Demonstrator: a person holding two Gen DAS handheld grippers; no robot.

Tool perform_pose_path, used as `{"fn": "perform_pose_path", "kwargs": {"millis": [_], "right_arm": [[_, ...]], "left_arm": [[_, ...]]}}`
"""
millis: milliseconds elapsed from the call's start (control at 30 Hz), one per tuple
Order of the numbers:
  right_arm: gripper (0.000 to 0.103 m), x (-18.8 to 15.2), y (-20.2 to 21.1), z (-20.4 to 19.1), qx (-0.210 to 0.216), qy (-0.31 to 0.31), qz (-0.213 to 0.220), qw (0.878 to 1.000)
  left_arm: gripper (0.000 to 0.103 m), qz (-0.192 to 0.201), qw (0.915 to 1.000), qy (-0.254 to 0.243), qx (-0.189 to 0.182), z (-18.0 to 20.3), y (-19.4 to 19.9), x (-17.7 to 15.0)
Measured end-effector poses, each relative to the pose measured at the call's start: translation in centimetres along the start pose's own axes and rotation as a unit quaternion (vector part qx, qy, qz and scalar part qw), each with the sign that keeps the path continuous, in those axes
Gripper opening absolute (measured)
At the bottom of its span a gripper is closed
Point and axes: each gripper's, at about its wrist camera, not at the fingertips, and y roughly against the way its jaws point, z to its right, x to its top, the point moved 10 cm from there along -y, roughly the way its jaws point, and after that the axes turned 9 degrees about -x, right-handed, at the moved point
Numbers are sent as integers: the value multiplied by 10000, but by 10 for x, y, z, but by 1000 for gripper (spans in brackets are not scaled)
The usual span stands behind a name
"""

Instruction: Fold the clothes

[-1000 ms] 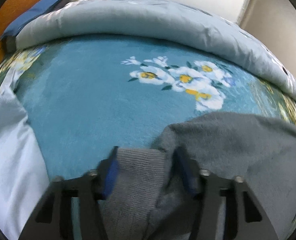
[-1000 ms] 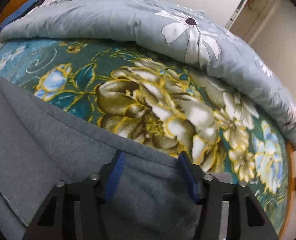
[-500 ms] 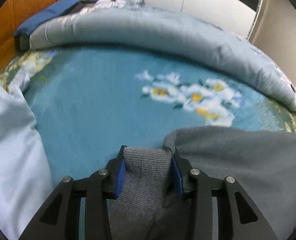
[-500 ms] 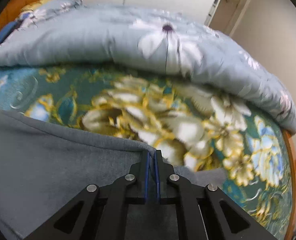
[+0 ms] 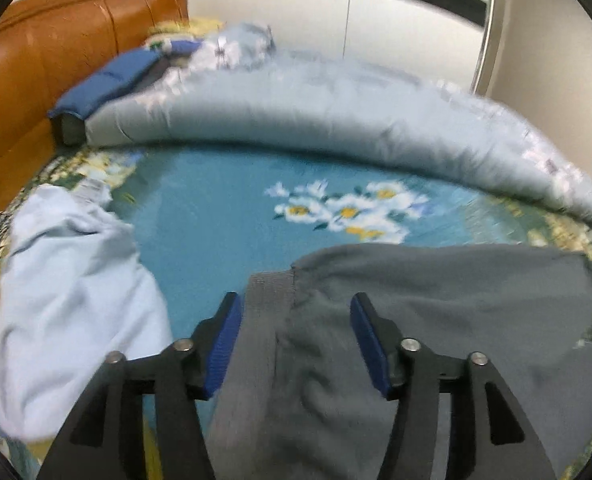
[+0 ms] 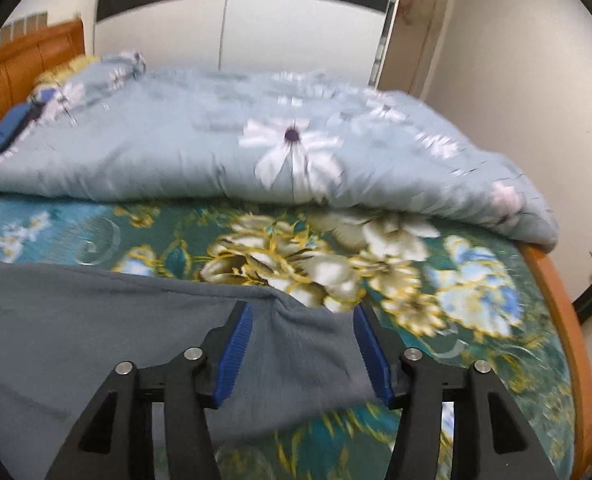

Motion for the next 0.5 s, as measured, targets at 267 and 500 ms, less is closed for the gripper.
{"fn": "perform_pose_path", "kwargs": {"millis": [267,500], "right_arm": [[72,-124,106,16,406,-706,-7,9967],[72,-256,109,8,663,-1371,-750,9855]], "left_arm": [[67,532,9962,654,-216,-9,76,-92],[67,281,9827,1754,-532,-30,79,-149]]}}
